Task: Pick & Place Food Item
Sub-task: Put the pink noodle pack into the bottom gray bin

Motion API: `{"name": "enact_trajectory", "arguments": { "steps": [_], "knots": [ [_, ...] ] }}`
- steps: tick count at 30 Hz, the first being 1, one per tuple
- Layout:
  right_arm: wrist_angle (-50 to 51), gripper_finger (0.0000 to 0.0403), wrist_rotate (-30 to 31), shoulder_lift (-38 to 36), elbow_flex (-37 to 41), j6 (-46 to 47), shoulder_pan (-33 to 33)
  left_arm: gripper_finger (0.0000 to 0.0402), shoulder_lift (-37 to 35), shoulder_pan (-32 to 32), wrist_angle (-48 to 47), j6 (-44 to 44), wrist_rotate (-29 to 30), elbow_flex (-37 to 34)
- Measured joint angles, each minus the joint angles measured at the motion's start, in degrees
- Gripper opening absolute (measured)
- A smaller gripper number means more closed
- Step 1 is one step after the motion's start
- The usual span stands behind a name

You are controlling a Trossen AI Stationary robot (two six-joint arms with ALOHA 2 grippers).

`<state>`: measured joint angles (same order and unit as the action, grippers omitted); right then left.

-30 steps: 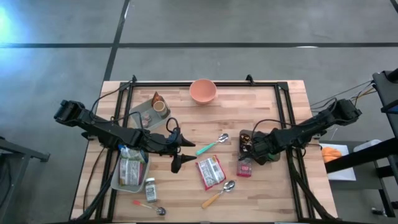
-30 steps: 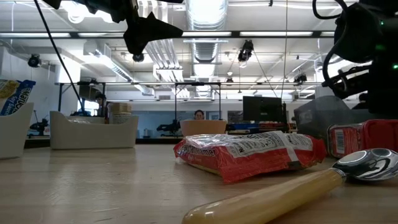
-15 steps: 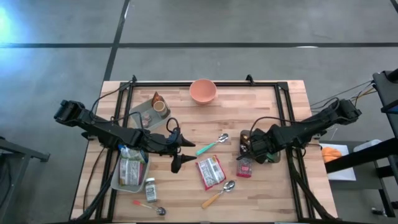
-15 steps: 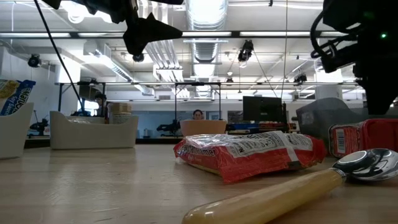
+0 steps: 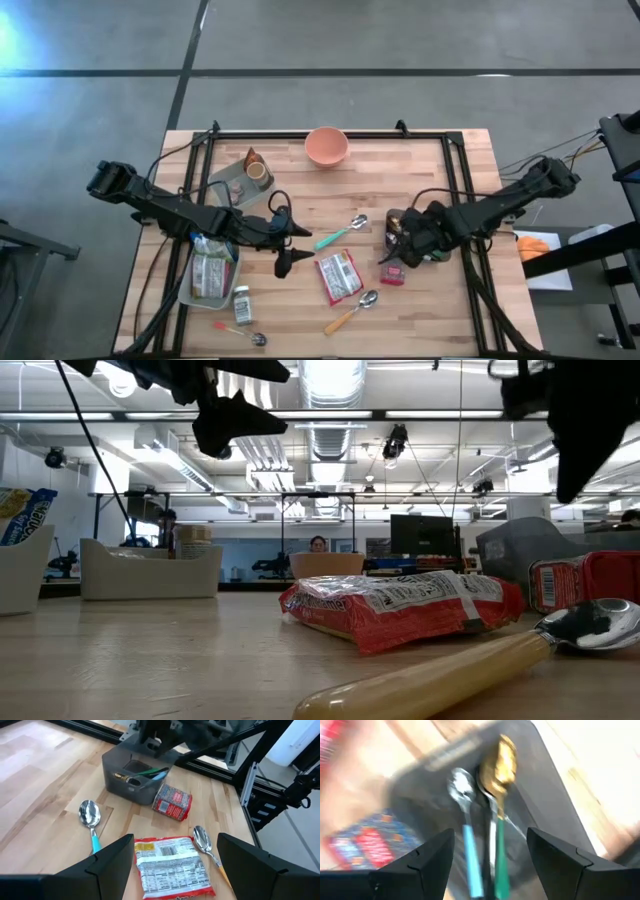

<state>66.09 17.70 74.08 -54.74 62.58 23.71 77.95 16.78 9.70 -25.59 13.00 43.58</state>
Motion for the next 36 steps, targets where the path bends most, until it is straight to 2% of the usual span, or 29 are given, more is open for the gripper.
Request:
{"name": "enact_trajectory", "arguments": {
  "steps": [6,9,15,23,30,36],
  "knots": [
    [-4.96,0.0248,3.2,0.0,-2.84,-3.23,3.29,0.0291,0.88,-0.09,-5.3,-4.83,0.0,0.0],
    [-5.45,0.0248,3.7,0.0,-2.95,-3.86,3.56,0.0291,2.59,-0.13,-7.0,-4.07,0.04,-0.01],
    [-6.86,0.0248,6.32,0.02,-0.27,-3.69,3.56,0.0289,9.03,0.17,-8.06,8.97,0.29,-0.05],
    [-12.2,0.0248,6.68,0.02,2.17,-5.69,3.56,0.0288,16.61,0.17,-7.49,15.77,1.94,-0.05],
    [-18.08,0.0248,13.28,0.02,2.21,-10.51,3.56,0.0288,20.14,0.17,-3.94,24.51,2.84,-0.03],
    [-22.24,0.0248,14.05,0.02,2.45,-13.97,3.56,0.0288,21.94,0.33,-2.21,28.28,1.38,0.0]
  ]
}}
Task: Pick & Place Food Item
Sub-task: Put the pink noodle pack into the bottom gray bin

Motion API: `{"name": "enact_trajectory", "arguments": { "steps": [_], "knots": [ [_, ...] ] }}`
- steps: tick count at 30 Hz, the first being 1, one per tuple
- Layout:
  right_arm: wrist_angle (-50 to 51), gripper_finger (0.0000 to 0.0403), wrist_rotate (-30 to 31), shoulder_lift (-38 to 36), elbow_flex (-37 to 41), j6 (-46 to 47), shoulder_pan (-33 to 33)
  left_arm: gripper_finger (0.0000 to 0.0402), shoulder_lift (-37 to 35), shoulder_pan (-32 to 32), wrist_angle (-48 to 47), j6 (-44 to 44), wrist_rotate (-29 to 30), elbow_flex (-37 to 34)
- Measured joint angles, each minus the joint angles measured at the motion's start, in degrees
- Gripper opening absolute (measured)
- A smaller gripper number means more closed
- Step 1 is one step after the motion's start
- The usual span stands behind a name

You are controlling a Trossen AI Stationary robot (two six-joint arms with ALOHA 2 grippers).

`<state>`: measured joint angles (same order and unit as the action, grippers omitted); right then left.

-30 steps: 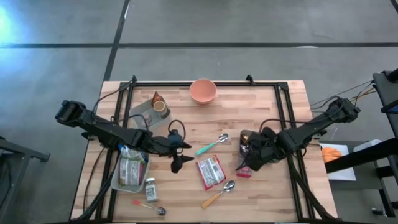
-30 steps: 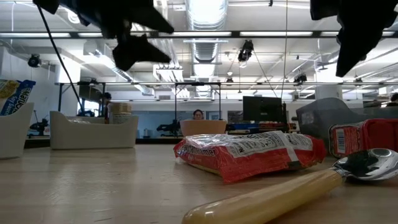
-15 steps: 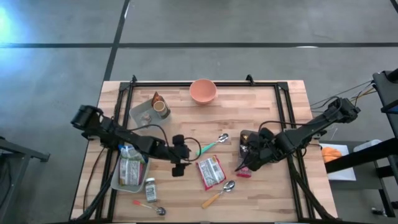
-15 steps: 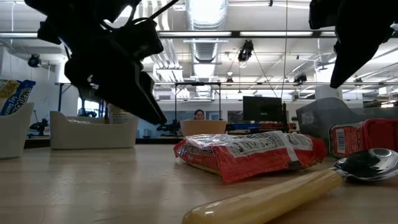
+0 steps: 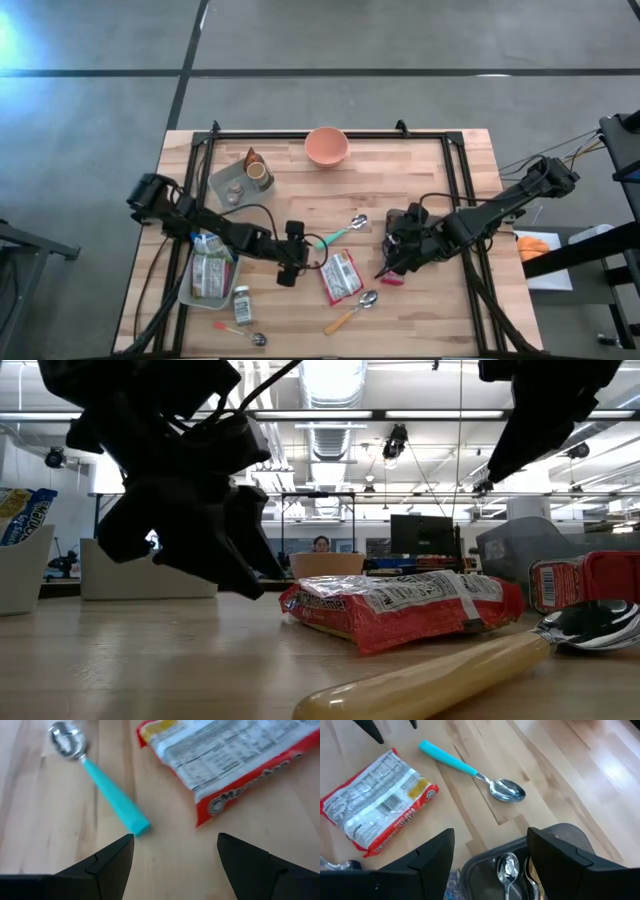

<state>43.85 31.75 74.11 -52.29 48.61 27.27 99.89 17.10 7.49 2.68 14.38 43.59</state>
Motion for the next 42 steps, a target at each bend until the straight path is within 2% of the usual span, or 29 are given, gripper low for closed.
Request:
{"name": "enact_trajectory", "arguments": {
  "steps": [12,23,29,34,42],
  "knots": [
    [-3.0,0.0248,-0.07,-0.02,3.24,-0.07,0.0,0.0284,2.37,0.07,6.1,4.85,-4.01,0.01],
    [-4.19,0.0248,-0.28,-0.04,4.0,0.71,0.0,0.0206,2.37,-0.15,8.66,4.79,-5.24,0.01],
    [-4.48,0.0248,-0.65,-0.04,4.0,0.86,0.0,0.0195,2.37,-0.44,8.56,3.51,-5.21,0.01],
    [-5.37,0.0248,-0.74,-0.04,4.0,0.58,0.0,0.0212,2.37,-0.44,8.02,3.25,-5.23,0.01],
    [-5.42,0.0248,-0.74,-0.04,4.0,0.45,0.0,0.0292,2.71,-0.44,7.59,3.21,-5.23,0.11]
  ]
}}
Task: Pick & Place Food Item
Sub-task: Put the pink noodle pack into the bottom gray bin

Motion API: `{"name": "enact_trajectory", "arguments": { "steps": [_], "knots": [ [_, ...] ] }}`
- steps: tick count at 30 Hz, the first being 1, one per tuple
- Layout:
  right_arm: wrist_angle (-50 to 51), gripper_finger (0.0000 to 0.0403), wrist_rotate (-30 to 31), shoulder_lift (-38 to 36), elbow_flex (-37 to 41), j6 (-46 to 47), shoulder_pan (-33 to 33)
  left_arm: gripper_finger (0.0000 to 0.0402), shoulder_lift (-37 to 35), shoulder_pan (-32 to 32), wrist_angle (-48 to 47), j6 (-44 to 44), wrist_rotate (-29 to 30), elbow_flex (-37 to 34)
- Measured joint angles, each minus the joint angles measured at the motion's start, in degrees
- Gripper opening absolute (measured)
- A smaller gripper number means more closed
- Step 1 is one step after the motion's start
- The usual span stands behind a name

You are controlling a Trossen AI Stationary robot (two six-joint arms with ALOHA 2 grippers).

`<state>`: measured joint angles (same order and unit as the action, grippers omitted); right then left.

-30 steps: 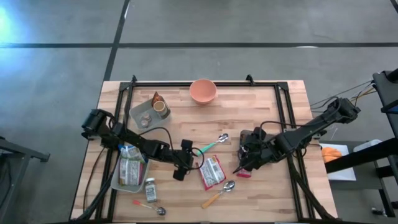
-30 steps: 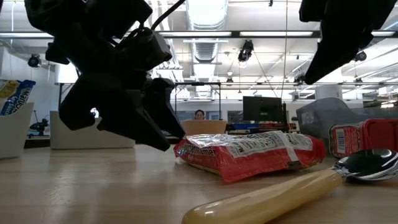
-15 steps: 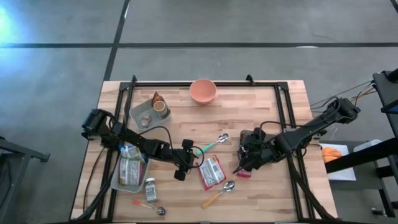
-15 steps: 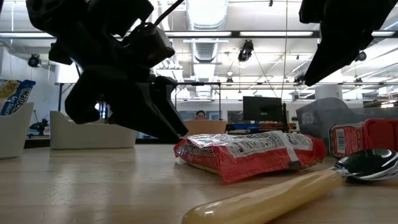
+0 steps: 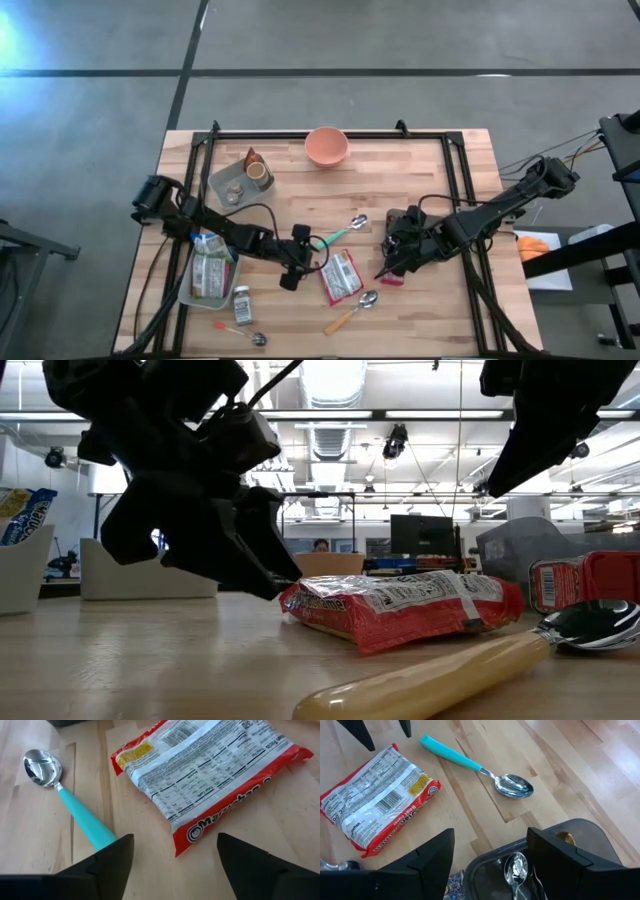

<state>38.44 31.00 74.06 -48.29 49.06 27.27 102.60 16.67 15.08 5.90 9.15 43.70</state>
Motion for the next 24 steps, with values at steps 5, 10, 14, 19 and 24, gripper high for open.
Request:
{"name": "enact_trajectory", "arguments": {
  "steps": [5,10,14,19,24],
  "knots": [
    [0.01,0.0248,0.0,0.0,0.0,-0.22,0.0,0.0301,1.36,-0.02,-3.27,0.13,-1.25,3.06],
    [0.05,0.0248,0.02,0.0,-0.02,-0.22,0.0,0.0302,3.55,-0.15,-6.93,1.53,-1.25,6.08],
    [0.11,0.0248,0.02,0.0,-0.02,-0.22,0.27,0.0301,3.98,-0.22,-7.42,1.61,-1.27,5.79],
    [0.09,0.0248,0.0,0.0,-0.02,-0.22,0.35,0.0271,4.44,-0.25,-6.9,2.91,-1.28,5.93],
    [0.03,0.0248,-0.02,0.0,-0.02,-0.15,0.37,0.0215,5.87,-0.22,-5.72,3.16,-1.71,6.04]
  ]
}}
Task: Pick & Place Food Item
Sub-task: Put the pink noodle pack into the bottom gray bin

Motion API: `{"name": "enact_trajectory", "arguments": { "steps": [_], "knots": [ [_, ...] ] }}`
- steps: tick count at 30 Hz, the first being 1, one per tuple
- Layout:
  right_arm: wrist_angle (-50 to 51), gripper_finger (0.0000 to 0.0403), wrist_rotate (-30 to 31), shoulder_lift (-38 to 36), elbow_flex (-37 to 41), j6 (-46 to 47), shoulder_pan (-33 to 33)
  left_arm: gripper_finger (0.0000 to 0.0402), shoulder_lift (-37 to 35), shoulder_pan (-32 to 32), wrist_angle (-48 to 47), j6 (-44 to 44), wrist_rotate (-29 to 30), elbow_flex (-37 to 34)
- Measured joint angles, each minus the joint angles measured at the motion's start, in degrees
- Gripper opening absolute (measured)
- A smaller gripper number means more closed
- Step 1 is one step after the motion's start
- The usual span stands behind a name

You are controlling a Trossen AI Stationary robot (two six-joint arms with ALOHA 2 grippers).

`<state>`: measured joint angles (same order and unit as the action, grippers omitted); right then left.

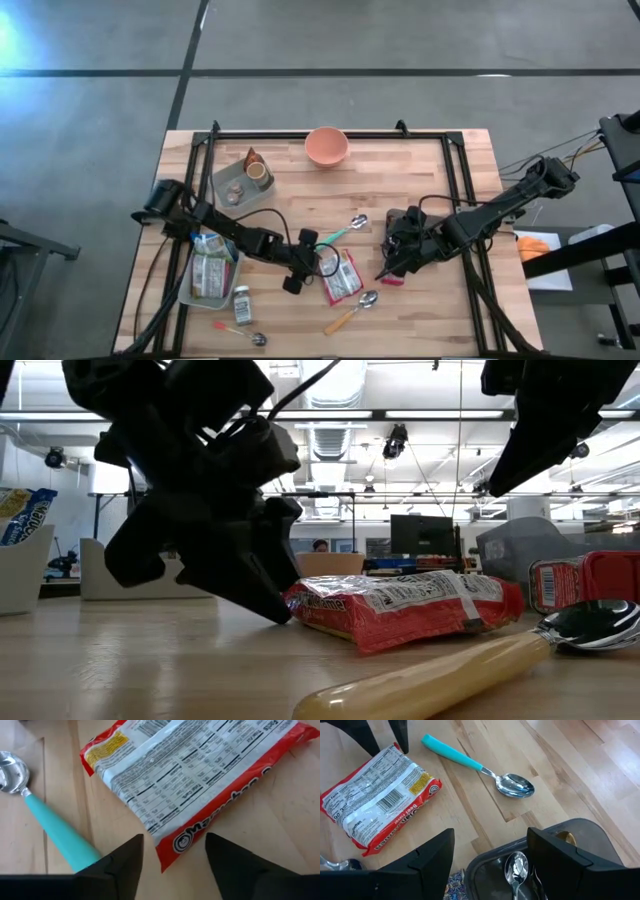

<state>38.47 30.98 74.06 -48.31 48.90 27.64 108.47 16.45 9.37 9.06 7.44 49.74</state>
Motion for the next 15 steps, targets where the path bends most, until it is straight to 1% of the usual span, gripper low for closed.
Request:
{"name": "enact_trajectory", "arguments": {
  "steps": [6,15],
  "knots": [
    [-0.12,0.0248,-0.11,0.0,0.02,0.15,0.0,0.0152,0.25,0.0,0.48,0.23,-0.55,0.02],
    [-0.25,0.0248,-0.12,0.0,0.01,0.15,0.0,0.0062,0.24,0.02,-0.1,4.33,-0.57,-0.02]
  ]
}}
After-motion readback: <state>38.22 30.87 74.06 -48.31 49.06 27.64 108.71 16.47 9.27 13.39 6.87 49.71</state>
